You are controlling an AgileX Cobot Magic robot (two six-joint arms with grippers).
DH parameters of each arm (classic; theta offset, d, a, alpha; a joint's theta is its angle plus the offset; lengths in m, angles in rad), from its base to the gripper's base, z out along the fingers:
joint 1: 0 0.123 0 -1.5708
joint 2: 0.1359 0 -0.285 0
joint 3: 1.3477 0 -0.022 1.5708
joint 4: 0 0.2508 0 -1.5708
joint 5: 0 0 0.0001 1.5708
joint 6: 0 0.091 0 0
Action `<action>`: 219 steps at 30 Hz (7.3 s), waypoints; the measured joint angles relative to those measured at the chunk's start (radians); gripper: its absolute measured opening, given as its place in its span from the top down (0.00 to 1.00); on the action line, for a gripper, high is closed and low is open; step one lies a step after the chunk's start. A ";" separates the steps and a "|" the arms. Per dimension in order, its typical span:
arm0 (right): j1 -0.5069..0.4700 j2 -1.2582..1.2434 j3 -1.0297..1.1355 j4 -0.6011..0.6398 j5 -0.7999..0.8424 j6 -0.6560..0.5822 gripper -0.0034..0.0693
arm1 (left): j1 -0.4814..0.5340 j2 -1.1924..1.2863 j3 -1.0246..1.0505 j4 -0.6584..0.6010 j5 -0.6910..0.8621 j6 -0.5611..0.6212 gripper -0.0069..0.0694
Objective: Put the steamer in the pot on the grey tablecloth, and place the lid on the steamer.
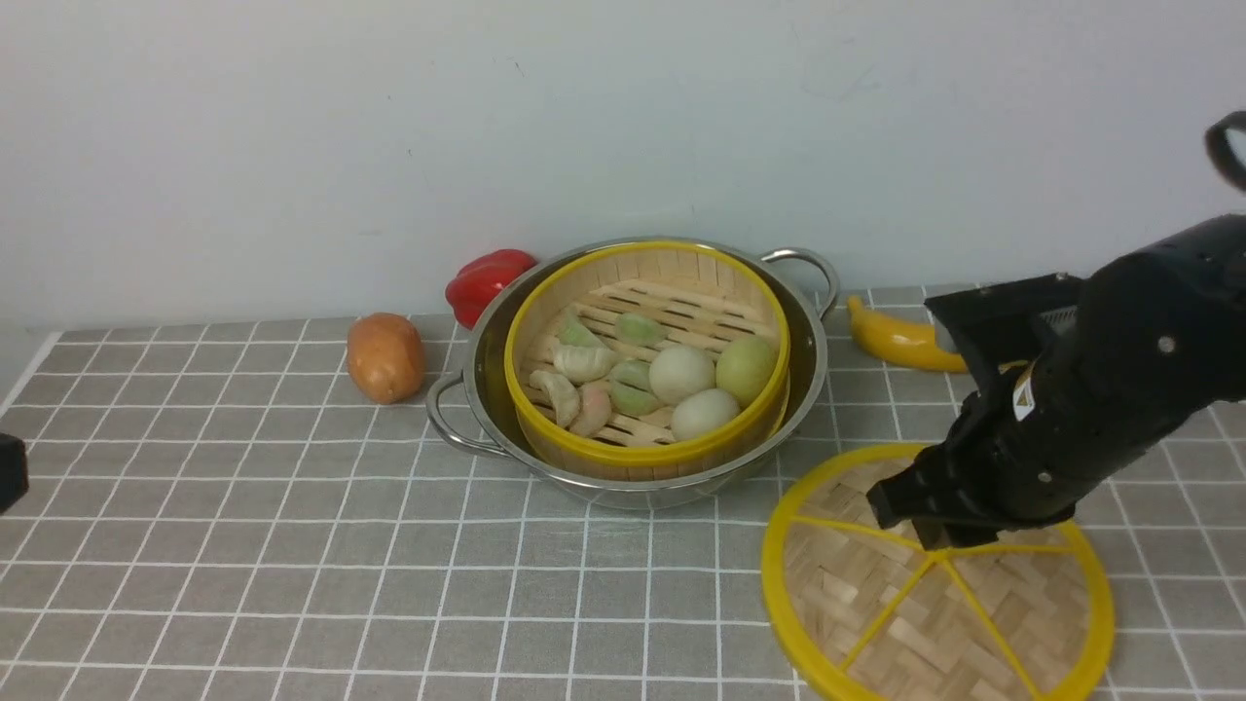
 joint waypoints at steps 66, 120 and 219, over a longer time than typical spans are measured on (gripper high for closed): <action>0.123 0.696 -1.319 0.020 0.398 -0.086 0.75 | 0.000 0.000 0.016 -0.007 -0.007 0.004 0.91; 0.144 0.772 -1.344 -0.048 0.292 -0.140 0.76 | 0.000 0.000 0.016 -0.007 0.028 0.006 0.89; 0.144 -0.654 0.455 -0.032 -0.533 -0.060 0.93 | 0.000 -0.001 0.093 0.214 -0.085 -0.133 0.81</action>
